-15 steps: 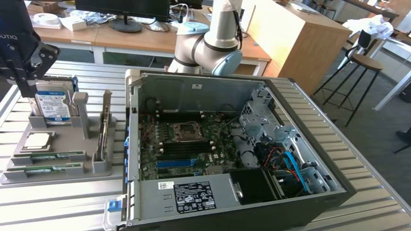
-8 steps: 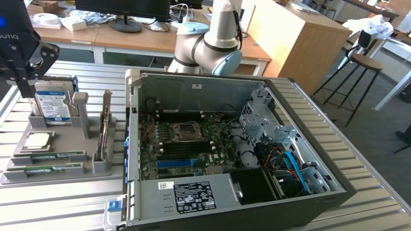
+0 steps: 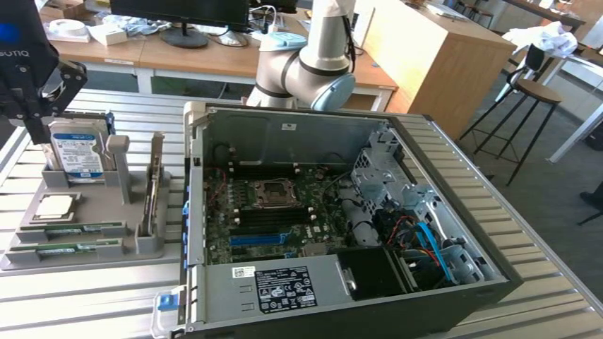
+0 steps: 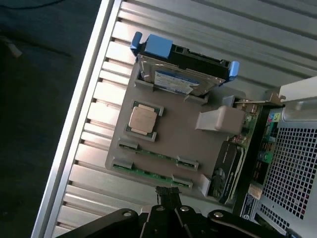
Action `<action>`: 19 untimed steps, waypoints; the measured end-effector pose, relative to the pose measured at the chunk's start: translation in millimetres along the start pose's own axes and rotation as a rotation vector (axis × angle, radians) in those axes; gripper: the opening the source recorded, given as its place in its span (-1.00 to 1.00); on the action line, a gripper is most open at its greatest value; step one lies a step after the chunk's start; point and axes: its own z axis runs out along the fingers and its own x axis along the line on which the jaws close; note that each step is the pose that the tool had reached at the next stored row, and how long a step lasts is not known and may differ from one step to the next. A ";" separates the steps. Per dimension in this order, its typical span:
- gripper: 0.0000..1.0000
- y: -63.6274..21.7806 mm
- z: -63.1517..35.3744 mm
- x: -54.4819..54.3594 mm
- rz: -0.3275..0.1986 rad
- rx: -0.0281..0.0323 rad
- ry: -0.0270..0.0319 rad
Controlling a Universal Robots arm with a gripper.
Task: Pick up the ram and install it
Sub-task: 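Pick up the ram and move it above insertion slot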
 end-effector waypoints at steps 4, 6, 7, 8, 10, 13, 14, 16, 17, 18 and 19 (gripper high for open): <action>-0.80 0.0 0.2 0.0 -0.072 -0.0010 0.0023; -0.80 0.0 0.3 0.0 -0.110 -0.0014 0.0036; -0.80 0.0 0.4 0.0 -0.128 -0.0018 0.0042; -0.80 0.0 0.5 0.0 -0.145 -0.0021 0.0047; -0.80 0.0 0.6 0.0 -0.181 -0.0028 0.0059; -0.80 -0.1 0.8 0.0 -0.236 -0.0037 0.0076; -0.80 0.0 0.8 0.0 -0.254 -0.0041 0.0081; -0.80 -0.1 0.9 0.0 -0.290 -0.0046 0.0093; -0.80 -0.1 1.0 0.0 -0.308 -0.0049 0.0098; -0.80 -0.1 1.0 0.0 -0.328 -0.0052 0.0104; -0.80 -0.1 1.0 0.0 -0.346 -0.0054 0.0111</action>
